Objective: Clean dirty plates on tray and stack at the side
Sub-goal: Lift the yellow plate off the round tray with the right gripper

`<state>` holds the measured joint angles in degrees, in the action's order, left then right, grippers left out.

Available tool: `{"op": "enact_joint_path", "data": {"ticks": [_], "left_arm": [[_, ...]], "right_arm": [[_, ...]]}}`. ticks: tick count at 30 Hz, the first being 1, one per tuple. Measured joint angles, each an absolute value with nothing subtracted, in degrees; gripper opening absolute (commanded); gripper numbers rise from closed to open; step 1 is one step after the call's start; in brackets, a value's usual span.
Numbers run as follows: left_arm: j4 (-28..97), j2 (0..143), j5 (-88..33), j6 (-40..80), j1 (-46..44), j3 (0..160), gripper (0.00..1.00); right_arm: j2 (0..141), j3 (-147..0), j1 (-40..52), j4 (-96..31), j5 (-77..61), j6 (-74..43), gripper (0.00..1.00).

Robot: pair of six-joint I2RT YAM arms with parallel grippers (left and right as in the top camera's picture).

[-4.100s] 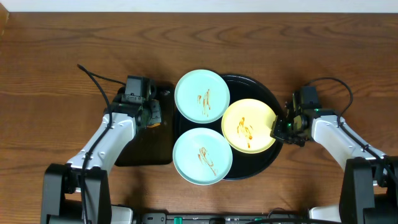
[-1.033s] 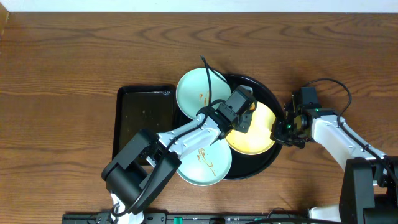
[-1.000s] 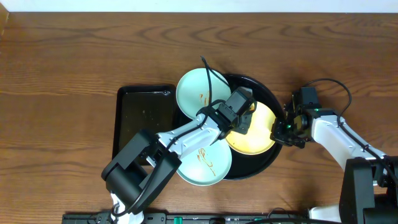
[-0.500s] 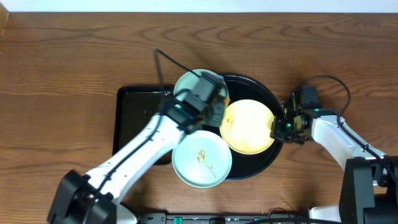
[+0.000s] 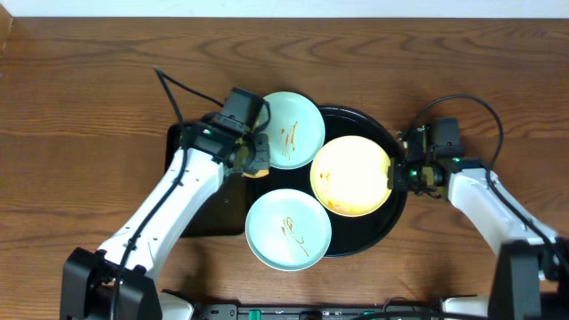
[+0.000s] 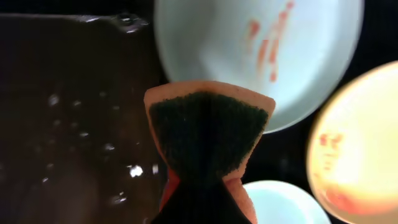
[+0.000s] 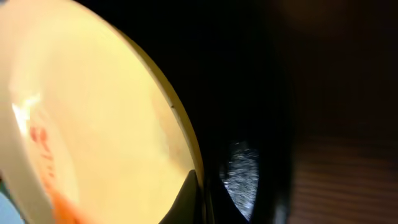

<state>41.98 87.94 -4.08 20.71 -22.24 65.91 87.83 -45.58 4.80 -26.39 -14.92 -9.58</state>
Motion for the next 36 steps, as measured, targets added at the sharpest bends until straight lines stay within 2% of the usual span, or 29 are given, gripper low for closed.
{"op": "enact_joint_path", "data": {"ticks": [5,8,15,25,36], "left_arm": [[42.59,87.94,-4.08,20.71,-19.97,65.91,0.07],[42.65,87.94,-4.08,20.69,-19.42,65.93,0.08],[42.65,87.94,-4.08,20.69,-19.38,65.91,0.07],[43.13,87.94,-4.1,20.71,-19.38,65.91,0.07],[43.31,87.94,-4.1,20.69,-19.38,65.91,0.07]], "right_arm": [[77.87,-45.8,4.89,-28.73,-9.41,-7.99,0.01],[73.17,-46.48,5.13,-34.74,-7.64,-8.43,0.01],[72.66,-46.57,5.13,-47.57,-6.52,-11.53,0.01],[72.71,-46.57,5.1,-39.77,-6.83,-14.39,0.01],[72.71,-46.57,5.1,-45.08,-4.14,-15.09,0.01]]}}
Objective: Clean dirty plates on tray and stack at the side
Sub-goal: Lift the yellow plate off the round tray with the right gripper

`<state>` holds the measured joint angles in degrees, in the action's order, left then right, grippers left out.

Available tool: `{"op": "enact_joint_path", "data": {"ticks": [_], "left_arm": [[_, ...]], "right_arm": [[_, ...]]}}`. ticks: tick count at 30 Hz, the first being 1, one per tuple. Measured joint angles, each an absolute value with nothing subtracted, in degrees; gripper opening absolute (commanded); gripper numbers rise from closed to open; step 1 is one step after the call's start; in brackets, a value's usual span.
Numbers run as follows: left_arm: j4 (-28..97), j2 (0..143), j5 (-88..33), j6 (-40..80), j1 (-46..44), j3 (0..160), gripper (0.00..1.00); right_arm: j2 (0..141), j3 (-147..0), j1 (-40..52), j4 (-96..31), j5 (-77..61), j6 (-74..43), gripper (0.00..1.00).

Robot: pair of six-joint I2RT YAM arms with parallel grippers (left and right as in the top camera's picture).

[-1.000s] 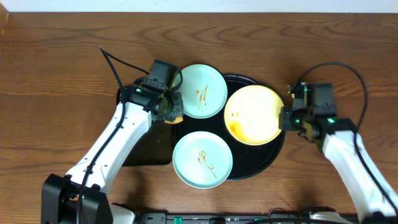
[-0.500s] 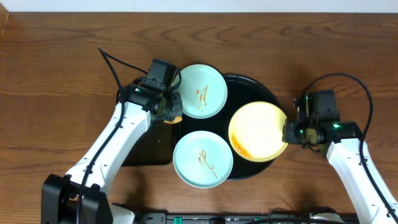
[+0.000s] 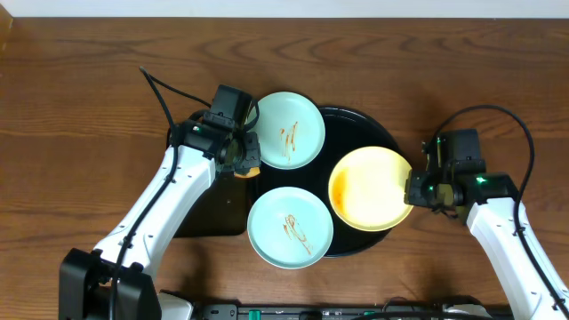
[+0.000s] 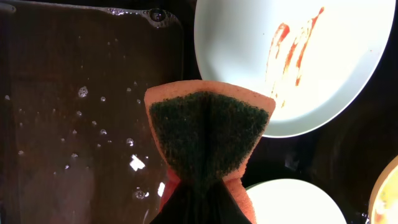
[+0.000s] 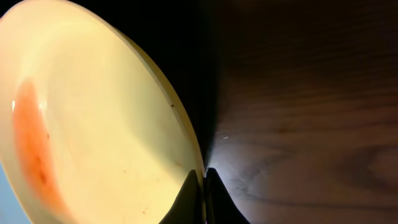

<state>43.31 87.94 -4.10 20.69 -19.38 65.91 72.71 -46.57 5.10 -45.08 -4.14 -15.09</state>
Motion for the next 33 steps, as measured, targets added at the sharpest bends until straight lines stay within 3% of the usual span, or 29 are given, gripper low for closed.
{"op": "enact_joint_path", "data": {"ticks": [12,29,33], "left_arm": [[43.51,87.94,-4.08,20.69,-19.38,65.91,0.08],[43.51,87.94,-4.08,20.71,-19.38,65.93,0.07],[43.51,87.94,-4.1,20.69,-19.38,65.91,0.08]], "right_arm": [[72.71,-47.92,9.15,-30.65,11.16,-9.5,0.01],[72.71,-48.88,36.18,-21.76,45.98,5.28,0.01],[72.71,-48.95,38.92,-17.52,50.22,9.1,0.01]]}}
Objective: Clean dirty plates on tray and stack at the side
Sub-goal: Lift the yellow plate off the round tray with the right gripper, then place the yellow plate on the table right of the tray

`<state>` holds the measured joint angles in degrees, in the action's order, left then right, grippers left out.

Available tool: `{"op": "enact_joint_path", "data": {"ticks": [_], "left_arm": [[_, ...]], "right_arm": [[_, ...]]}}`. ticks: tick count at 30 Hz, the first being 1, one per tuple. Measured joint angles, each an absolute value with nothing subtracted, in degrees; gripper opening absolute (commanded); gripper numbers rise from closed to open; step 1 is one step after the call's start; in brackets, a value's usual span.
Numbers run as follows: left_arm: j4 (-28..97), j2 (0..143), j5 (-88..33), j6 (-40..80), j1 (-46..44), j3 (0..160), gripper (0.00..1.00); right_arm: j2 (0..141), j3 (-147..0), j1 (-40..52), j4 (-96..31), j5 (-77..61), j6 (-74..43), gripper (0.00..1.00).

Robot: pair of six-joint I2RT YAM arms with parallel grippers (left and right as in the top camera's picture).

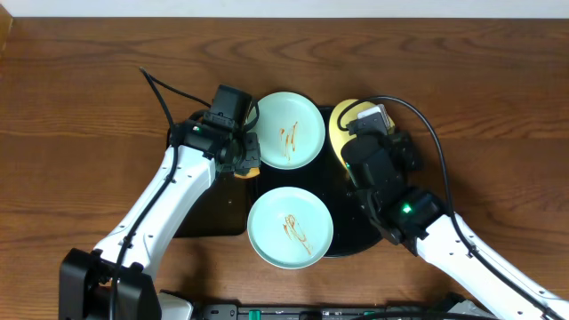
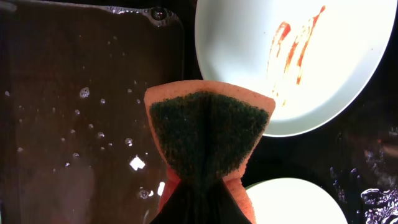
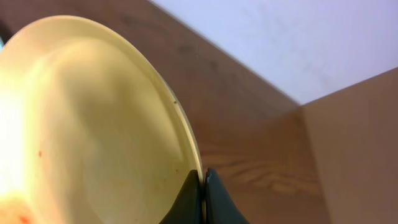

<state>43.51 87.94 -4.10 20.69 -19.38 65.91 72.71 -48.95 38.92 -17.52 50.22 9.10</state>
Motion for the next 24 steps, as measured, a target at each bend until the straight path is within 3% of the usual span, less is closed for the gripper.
{"op": "enact_joint_path", "data": {"ticks": [6,11,24], "left_arm": [[43.51,87.94,-4.1,20.69,-19.38,65.93,0.08],[43.53,87.94,-4.08,20.69,-19.38,65.91,0.08],[44.69,87.94,-4.1,20.71,-19.38,65.91,0.07]], "right_arm": [[72.71,-48.95,38.59,-16.49,53.01,11.05,0.01],[72.71,-49.06,34.33,-20.8,50.54,4.86,0.01],[72.71,-49.06,0.78,-25.89,26.28,-18.37,0.01]]}}
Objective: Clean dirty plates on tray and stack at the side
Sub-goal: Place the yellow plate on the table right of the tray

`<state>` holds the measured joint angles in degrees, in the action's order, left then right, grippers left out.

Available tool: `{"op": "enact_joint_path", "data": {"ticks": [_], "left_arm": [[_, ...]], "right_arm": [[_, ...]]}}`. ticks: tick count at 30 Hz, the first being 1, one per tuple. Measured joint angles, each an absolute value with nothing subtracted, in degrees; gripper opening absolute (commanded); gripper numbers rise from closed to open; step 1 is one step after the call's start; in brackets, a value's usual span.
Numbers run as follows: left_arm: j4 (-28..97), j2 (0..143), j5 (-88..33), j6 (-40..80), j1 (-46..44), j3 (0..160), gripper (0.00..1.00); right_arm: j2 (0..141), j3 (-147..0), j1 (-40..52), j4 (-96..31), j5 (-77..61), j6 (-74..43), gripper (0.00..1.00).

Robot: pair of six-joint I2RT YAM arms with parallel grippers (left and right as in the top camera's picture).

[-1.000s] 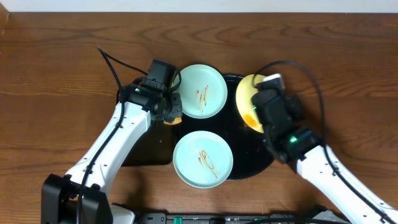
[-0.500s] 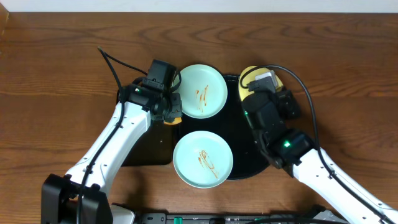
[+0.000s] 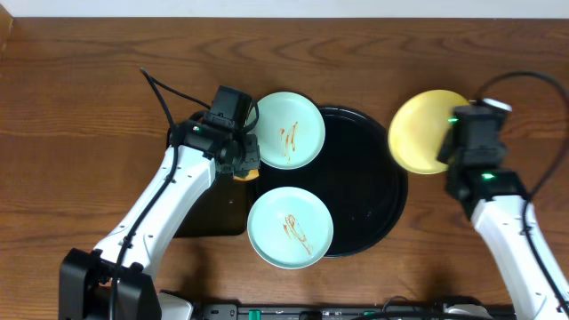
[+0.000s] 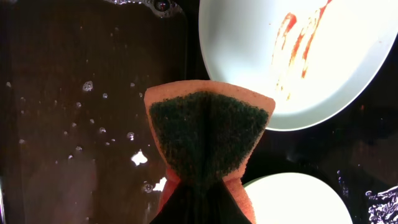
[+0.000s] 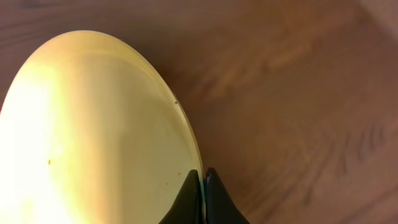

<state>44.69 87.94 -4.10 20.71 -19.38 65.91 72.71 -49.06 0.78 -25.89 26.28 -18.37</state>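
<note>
My right gripper (image 5: 202, 180) is shut on the rim of the yellow plate (image 3: 425, 132), which hangs over the bare wood right of the black round tray (image 3: 369, 191); in the right wrist view the yellow plate (image 5: 93, 130) looks clean. My left gripper (image 4: 202, 199) is shut on an orange sponge (image 4: 208, 134) with a green scouring face, held beside the far mint plate (image 3: 289, 129), which carries red streaks. A second mint plate (image 3: 289, 227) with a red smear lies at the tray's near left.
A dark wet mat (image 3: 209, 204) lies left of the tray, under my left arm. Brown wooden table (image 3: 80, 107) surrounds everything. The right arm's cable (image 3: 533, 84) loops above the table at the far right.
My right arm has swung from over the tray's far middle to the right side, and the yellow plate in it now hangs over bare wood. The left gripper and sponge barely shifted.
First the yellow plate lay smeared on the tray with my right gripper pinching its rim. Then it sat further right at the tray's edge. Then it was lifted on edge over the tray's far side, and now it hangs right of the tray. The left gripper stayed holding the sponge.
</note>
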Motion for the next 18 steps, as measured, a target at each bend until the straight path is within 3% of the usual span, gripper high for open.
{"op": "enact_joint_path", "data": {"ticks": [9,14,17,18], "left_arm": [[44.66,87.94,-4.08,20.69,-19.38,65.91,0.08],[44.69,87.94,-4.08,20.69,-19.38,65.91,0.08],[44.69,87.94,-4.1,20.69,-19.38,65.91,0.08],[44.69,87.94,-4.1,20.69,-19.38,65.91,0.07]], "right_arm": [[77.49,-49.06,-18.11,-27.97,16.36,-21.17,0.01],[81.06,-49.06,-22.02,-27.24,13.13,-21.32,0.02],[81.3,-49.08,-23.33,-26.52,11.6,-21.61,0.19],[81.28,-49.08,-23.53,-26.13,10.83,-21.74,0.41]]}}
